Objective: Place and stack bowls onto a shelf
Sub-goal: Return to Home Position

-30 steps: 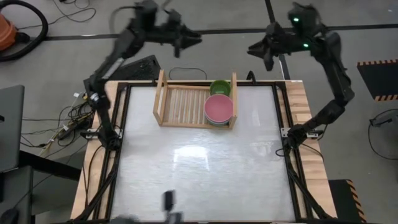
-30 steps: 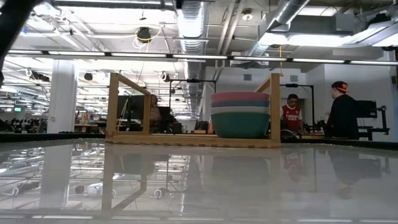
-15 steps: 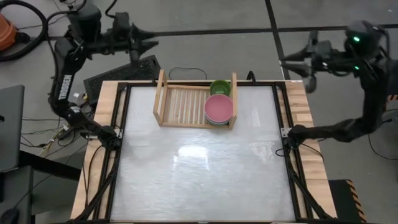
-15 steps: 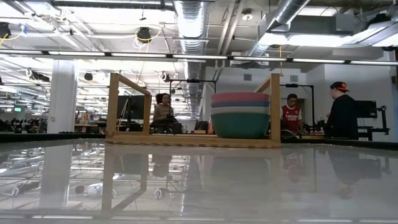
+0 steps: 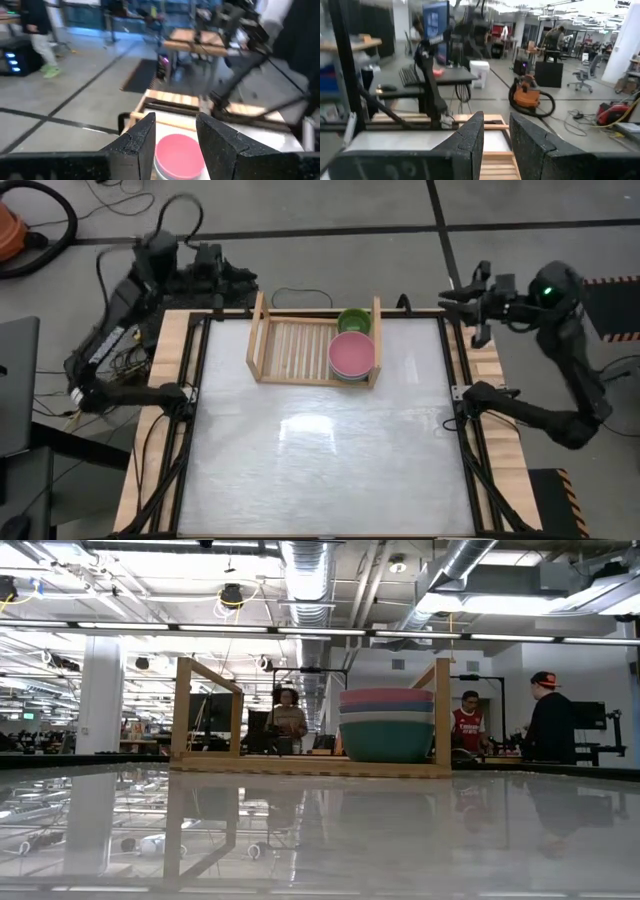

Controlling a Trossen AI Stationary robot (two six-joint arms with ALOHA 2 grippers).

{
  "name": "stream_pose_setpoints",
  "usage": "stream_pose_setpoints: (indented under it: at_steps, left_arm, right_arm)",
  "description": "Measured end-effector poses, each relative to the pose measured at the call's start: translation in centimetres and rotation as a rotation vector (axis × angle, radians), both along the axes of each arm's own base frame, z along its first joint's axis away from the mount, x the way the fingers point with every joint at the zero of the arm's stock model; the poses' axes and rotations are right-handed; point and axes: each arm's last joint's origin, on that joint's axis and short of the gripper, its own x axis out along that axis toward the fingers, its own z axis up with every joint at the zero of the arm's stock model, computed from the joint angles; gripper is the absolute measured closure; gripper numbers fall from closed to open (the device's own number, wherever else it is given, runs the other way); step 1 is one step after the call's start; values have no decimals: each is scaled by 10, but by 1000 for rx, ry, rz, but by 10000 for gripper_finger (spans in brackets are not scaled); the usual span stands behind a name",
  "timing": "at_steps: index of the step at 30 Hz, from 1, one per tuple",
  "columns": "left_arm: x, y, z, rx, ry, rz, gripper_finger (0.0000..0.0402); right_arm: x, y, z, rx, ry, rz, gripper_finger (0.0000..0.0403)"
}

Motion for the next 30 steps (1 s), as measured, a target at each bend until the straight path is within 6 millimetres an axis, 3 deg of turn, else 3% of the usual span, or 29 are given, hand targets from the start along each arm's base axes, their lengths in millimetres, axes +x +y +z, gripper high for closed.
stream_pose_setpoints:
  at_steps: [6, 12, 21, 30]
  left_arm:
    - [-13, -9, -78, -101, -109, 149, 276]
    - [-35, -31, -134, -188, -210, 211, 276]
    - [-62, -58, -183, -234, -354, 239, 276]
    - [-78, -75, -215, -266, -415, 228, 276]
  right_arm:
    - [5, -7, -45, 86, -71, 12, 284]
    - [4, -5, -79, 55, -157, 27, 284]
    - [-1, 3, -128, 125, -175, 46, 284]
    - [-12, 17, -167, 179, -282, 67, 284]
